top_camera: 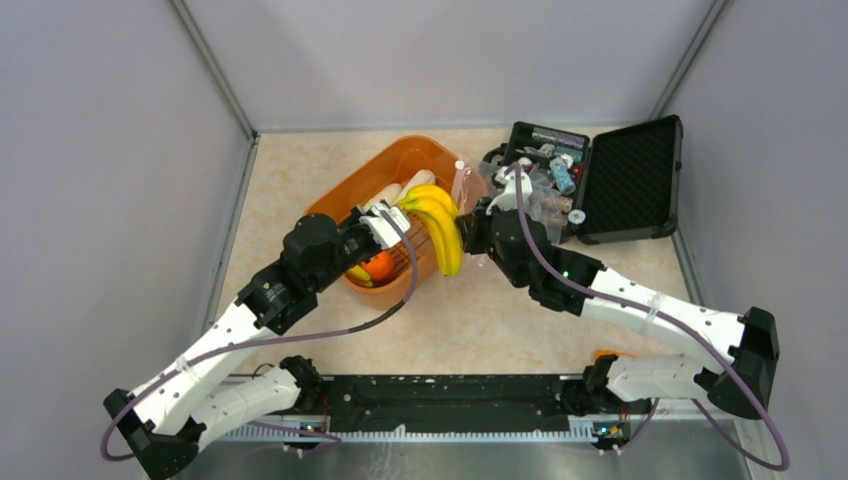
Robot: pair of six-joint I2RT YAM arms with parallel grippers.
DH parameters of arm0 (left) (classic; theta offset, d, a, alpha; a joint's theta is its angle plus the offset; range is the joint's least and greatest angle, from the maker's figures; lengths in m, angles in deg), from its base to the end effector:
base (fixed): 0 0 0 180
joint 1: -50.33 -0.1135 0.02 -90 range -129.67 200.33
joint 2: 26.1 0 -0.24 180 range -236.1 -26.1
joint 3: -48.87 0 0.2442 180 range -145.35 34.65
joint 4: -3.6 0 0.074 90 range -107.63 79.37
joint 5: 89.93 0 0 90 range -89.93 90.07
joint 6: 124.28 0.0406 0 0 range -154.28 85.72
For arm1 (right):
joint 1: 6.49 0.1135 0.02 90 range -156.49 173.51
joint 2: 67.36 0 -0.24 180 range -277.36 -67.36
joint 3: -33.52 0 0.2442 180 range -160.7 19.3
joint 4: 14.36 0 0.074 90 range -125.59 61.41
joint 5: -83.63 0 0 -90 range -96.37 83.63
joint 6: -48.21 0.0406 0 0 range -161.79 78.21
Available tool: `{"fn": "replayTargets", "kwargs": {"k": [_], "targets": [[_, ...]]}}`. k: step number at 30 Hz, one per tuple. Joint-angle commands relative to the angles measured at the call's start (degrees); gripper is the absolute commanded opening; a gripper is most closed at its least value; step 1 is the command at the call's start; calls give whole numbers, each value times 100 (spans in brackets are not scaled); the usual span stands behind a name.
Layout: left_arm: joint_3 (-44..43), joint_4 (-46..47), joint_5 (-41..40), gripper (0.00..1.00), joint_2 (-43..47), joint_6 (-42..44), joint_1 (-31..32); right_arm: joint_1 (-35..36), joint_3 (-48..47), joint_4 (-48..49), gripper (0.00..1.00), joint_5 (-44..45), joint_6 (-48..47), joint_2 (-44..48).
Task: Place the food in the zip-top bag and seal the zipper
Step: Place the fake fruit in the zipper food storage bag.
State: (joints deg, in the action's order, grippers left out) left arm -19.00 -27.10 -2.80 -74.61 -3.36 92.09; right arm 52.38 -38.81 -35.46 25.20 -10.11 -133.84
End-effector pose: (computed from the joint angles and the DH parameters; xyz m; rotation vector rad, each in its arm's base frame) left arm 0.1533 -0.1342 0.3517 1.0190 1.4465 -0.0928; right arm 0.1588 0.2218 0.3299 -0.0453 1.8399 0.6185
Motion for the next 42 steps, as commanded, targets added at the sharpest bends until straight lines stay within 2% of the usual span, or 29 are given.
{"fn": "replayTargets", "kwargs": {"k": [1, 7, 12, 21, 28, 31, 36, 42], "targets": [[-17, 1110, -295, 0, -37, -51, 398, 51, -350, -71, 0, -338, 145, -101], [136, 1771, -1042, 0, -40, -381, 501, 42, -273, -4, 0, -382, 364, 21], [0, 1791, -1690, 0, -237, -902, 515, -97, -63, 323, 0, -964, 700, 183], [-45, 1387, -2249, 0, -376, -627, 739, -209, 531, 1102, 0, -1225, 1094, 560], [-77, 1304, -1622, 0, -67, -1039, 784, -273, 729, 1041, 0, -780, 1184, 544], [-172, 1095, -1882, 0, 142, -1122, 781, -355, 750, 784, 0, -489, 1175, 483], [-399, 602, -2126, 0, 258, -1292, 782, -494, 1202, 1364, 0, -832, 1292, 728], [-692, 362, -959, 0, 189, -1959, 787, -630, 1228, 1435, 0, -1083, 1497, 834]]}}
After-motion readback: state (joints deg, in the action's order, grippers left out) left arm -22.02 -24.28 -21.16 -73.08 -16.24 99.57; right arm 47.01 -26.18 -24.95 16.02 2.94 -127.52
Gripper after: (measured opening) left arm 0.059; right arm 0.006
